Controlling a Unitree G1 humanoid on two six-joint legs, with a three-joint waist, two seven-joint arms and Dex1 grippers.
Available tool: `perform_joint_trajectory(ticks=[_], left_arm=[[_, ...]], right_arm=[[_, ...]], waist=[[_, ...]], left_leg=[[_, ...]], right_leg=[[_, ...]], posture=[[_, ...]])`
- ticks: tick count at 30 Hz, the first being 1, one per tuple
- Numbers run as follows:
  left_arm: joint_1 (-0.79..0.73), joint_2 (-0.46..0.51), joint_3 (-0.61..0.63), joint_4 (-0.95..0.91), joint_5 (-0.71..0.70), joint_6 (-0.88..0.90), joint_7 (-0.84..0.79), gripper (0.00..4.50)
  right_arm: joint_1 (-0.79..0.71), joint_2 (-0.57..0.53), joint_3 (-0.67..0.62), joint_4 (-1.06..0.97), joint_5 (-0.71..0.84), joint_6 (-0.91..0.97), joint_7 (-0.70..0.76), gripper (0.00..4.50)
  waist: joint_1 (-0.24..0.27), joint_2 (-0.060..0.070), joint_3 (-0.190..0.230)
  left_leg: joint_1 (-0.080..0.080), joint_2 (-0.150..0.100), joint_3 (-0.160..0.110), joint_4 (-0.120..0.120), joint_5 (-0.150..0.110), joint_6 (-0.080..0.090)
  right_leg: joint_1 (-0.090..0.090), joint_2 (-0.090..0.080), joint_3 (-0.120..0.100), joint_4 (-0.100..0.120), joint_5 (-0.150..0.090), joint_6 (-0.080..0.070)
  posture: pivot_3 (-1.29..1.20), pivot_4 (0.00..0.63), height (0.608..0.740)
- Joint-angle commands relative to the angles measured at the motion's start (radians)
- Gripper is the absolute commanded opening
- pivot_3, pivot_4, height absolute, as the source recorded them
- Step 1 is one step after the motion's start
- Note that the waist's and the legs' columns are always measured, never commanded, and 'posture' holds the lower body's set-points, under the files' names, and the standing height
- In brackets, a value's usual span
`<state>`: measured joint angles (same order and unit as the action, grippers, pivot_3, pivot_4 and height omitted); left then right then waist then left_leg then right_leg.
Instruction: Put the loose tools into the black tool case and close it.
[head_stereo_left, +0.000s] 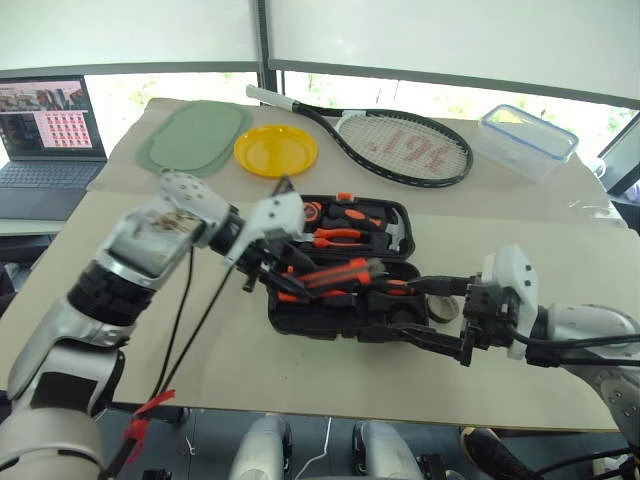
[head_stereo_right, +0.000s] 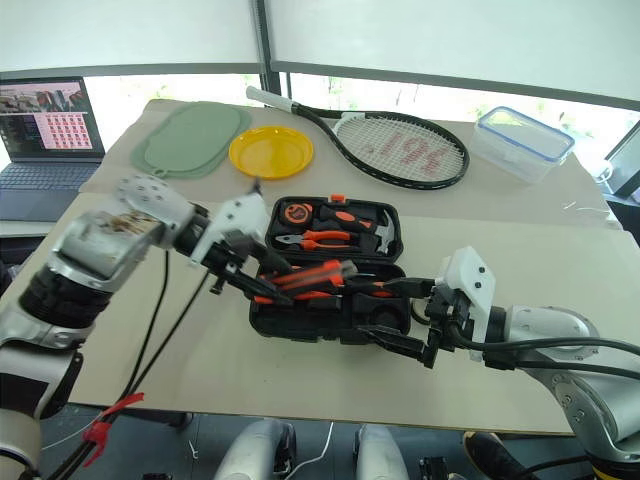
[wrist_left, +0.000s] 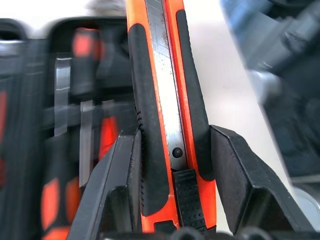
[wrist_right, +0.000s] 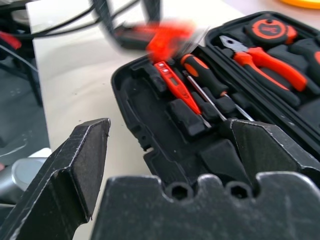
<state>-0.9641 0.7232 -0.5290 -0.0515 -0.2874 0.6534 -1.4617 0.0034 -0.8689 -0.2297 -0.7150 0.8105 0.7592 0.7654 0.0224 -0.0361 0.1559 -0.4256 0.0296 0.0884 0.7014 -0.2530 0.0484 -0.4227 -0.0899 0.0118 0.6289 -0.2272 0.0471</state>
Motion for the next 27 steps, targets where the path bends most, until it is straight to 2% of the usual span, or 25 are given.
perform_joint_trajectory(ticks=[1, 10, 14, 22, 24, 27], left_arm=[[-0.048, -0.043, -0.065, 0.023, 0.069, 0.021, -0.005, 1.63], [-0.044, -0.052, -0.175, 0.063, 0.186, 0.014, -0.067, 1.63], [-0.032, -0.087, -0.191, 0.087, 0.208, 0.023, -0.062, 1.63], [-0.015, -0.096, -0.198, 0.106, 0.247, -0.011, -0.082, 1.63], [-0.011, -0.092, -0.191, 0.101, 0.25, -0.02, -0.087, 2.62], [-0.007, -0.069, -0.149, 0.038, 0.194, 0.039, -0.131, 3.63]], right_arm=[[0.021, 0.011, -0.06, -0.06, 0.031, 0.003, -0.047, 4.5], [0.069, 0.02, -0.086, -0.105, 0.05, 0.003, -0.117, 4.5], [0.068, 0.022, -0.072, -0.098, 0.036, -0.01, -0.123, 4.5], [0.047, 0.029, -0.051, -0.09, 0.029, -0.017, -0.129, 4.5], [0.047, 0.031, -0.048, -0.091, 0.028, -0.018, -0.127, 4.5], [0.049, 0.032, -0.043, -0.09, 0.028, -0.019, -0.123, 4.5]], waist=[[0.0, 0.0, 0.0], [-0.01, 0.0, 0.0], [-0.005, 0.0, 0.0], [-0.004, 0.001, 0.0], [-0.005, 0.001, 0.0], [-0.009, 0.001, -0.001]], left_leg=[[0.0, 0.0, 0.0, 0.0, 0.0, 0.0], [0.0, 0.0, 0.0, 0.001, 0.0, 0.001], [0.0, 0.0, 0.0, 0.001, -0.001, 0.001], [0.001, 0.0, -0.001, 0.001, -0.001, 0.001], [0.001, 0.0, 0.0, 0.001, -0.001, 0.002], [0.0, 0.0, -0.001, 0.001, -0.001, 0.002]], right_leg=[[0.0, 0.0, 0.0, 0.0, 0.0, 0.0], [0.0, 0.0, 0.001, 0.0, 0.0, 0.001], [0.001, -0.001, 0.001, 0.0, -0.001, 0.001], [0.001, -0.001, 0.001, 0.0, -0.001, 0.002], [0.001, -0.001, 0.001, 0.0, -0.001, 0.002], [0.001, 0.0, 0.001, 0.0, -0.001, 0.001]], posture=[[0.0, 0.15, 0.738], [0.0, 0.15, 0.738], [0.0, 0.15, 0.738], [0.0, 0.15, 0.738], [0.0, 0.15, 0.738], [0.0, 0.15, 0.738]])
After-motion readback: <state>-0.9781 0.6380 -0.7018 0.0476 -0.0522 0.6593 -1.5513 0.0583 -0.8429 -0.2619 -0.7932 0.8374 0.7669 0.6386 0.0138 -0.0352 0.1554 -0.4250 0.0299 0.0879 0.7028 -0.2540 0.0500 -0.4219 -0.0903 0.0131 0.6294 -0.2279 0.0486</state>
